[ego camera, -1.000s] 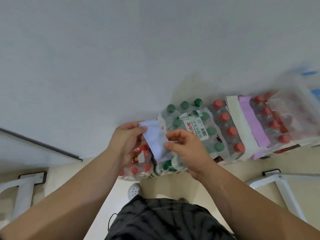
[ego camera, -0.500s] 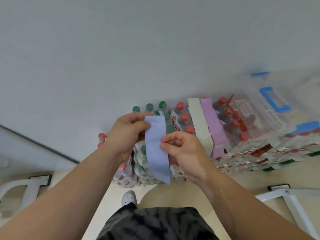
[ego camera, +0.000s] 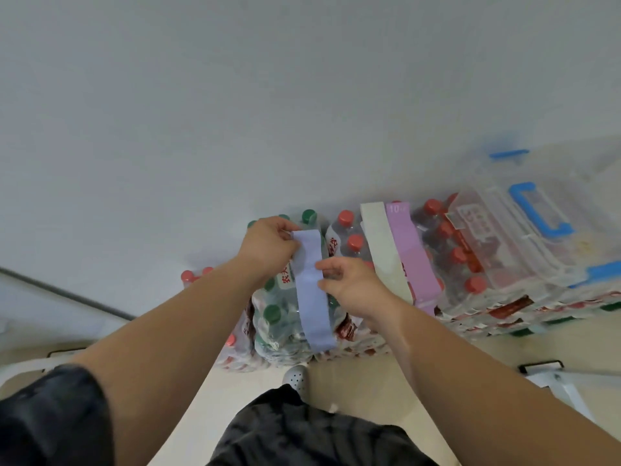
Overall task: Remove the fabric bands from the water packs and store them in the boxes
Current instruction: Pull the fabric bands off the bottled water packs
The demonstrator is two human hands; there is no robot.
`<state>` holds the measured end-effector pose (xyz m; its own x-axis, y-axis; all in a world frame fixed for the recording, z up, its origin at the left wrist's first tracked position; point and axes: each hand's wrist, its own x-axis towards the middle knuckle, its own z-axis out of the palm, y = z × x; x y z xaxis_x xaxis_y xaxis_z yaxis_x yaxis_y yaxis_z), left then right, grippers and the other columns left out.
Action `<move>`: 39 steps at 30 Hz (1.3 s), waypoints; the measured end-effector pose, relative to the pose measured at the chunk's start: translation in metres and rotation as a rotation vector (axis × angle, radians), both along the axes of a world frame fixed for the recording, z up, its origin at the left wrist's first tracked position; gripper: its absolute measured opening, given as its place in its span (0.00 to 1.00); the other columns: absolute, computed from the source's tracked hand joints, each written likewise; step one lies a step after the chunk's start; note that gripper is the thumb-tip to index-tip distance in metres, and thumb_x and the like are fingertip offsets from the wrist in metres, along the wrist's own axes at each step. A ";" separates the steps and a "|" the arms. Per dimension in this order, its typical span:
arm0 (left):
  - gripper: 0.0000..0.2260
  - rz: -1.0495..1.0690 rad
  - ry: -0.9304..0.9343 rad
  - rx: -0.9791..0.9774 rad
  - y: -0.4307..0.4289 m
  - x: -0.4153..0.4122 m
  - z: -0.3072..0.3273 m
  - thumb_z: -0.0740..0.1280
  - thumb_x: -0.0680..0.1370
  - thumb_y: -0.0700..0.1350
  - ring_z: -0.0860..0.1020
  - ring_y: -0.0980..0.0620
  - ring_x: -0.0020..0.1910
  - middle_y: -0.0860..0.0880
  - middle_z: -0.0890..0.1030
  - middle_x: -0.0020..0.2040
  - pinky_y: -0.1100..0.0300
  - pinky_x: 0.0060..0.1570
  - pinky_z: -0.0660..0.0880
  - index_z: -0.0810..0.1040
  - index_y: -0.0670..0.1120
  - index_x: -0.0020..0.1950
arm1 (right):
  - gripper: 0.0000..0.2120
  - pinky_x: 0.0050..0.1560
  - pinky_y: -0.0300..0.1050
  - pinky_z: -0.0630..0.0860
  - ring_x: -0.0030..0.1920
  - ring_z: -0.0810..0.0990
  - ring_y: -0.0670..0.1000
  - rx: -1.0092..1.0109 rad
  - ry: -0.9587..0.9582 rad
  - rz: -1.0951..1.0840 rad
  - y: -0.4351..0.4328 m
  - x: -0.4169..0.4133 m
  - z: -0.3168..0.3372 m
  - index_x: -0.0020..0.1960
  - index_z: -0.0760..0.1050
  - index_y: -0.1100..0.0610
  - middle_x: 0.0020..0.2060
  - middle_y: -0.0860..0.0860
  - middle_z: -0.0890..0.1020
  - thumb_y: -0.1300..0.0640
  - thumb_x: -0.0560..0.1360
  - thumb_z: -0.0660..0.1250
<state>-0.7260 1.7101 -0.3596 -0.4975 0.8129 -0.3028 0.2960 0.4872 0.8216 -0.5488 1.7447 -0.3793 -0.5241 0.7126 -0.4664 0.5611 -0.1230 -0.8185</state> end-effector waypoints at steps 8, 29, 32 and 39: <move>0.12 -0.187 0.236 -0.053 0.059 -0.040 -0.024 0.60 0.77 0.40 0.82 0.45 0.42 0.48 0.84 0.45 0.50 0.43 0.82 0.82 0.51 0.48 | 0.25 0.60 0.45 0.77 0.60 0.79 0.52 0.075 -0.182 0.113 0.040 -0.031 -0.005 0.75 0.70 0.51 0.68 0.54 0.78 0.58 0.79 0.67; 0.15 -0.335 0.578 0.130 0.075 0.005 -0.022 0.68 0.76 0.42 0.79 0.41 0.50 0.45 0.76 0.59 0.49 0.46 0.79 0.78 0.46 0.63 | 0.13 0.58 0.42 0.74 0.53 0.80 0.51 0.425 -0.334 -0.103 0.115 0.039 0.008 0.62 0.81 0.54 0.59 0.51 0.80 0.56 0.78 0.68; 0.12 -0.319 0.542 0.133 0.088 0.032 -0.015 0.69 0.76 0.43 0.79 0.42 0.49 0.45 0.78 0.55 0.49 0.48 0.78 0.80 0.46 0.59 | 0.15 0.62 0.51 0.77 0.58 0.81 0.56 0.424 -0.331 -0.148 0.144 0.062 0.007 0.63 0.81 0.55 0.60 0.56 0.81 0.58 0.77 0.67; 0.16 -0.521 0.621 -0.086 0.129 0.092 -0.015 0.64 0.79 0.49 0.76 0.43 0.59 0.46 0.75 0.63 0.49 0.57 0.76 0.77 0.47 0.66 | 0.23 0.72 0.48 0.68 0.71 0.72 0.59 0.425 -0.377 0.042 0.192 0.067 0.000 0.75 0.70 0.59 0.74 0.57 0.70 0.59 0.80 0.64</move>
<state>-0.6335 1.8390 -0.3742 -0.1592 0.9728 -0.1684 0.8913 0.2150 0.3993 -0.4815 1.9370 -0.3793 -0.4085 0.8609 -0.3032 0.8216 0.2022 -0.5330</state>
